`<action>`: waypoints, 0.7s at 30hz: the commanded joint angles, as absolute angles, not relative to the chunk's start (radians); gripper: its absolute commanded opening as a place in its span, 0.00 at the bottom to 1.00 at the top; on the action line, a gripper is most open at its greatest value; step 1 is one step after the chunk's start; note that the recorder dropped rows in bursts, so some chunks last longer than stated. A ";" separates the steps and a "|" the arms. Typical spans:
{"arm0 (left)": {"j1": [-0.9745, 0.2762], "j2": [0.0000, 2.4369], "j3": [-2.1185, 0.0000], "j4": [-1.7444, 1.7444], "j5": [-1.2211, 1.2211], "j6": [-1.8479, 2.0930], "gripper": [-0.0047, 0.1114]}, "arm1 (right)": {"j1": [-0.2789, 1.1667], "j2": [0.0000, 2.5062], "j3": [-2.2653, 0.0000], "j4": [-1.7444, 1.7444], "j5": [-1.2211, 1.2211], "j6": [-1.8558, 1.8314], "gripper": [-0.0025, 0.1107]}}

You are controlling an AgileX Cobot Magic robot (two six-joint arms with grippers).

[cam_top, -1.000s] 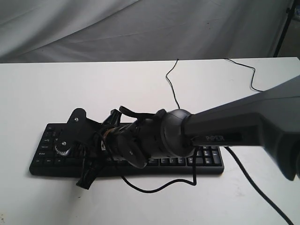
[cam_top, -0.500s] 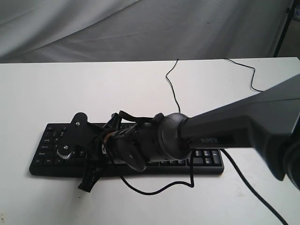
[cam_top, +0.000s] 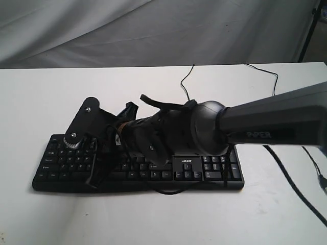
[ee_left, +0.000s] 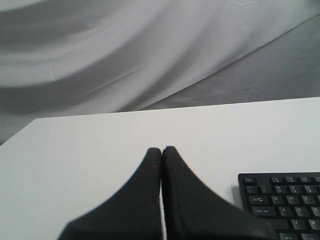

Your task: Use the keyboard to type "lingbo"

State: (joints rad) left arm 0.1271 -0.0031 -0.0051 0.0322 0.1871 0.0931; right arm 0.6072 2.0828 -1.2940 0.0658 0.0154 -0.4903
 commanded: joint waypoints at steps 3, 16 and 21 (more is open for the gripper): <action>0.123 0.000 0.000 0.032 0.183 0.090 0.05 | 0.557 2.039 -1.224 0.058 0.000 -0.490 0.02; 0.123 0.000 0.000 0.032 0.183 0.090 0.05 | 0.505 2.032 -1.154 0.060 -0.102 -0.490 0.02; 0.123 0.000 0.000 0.032 0.183 0.090 0.05 | 0.502 2.036 -1.154 0.062 -0.112 -0.490 0.02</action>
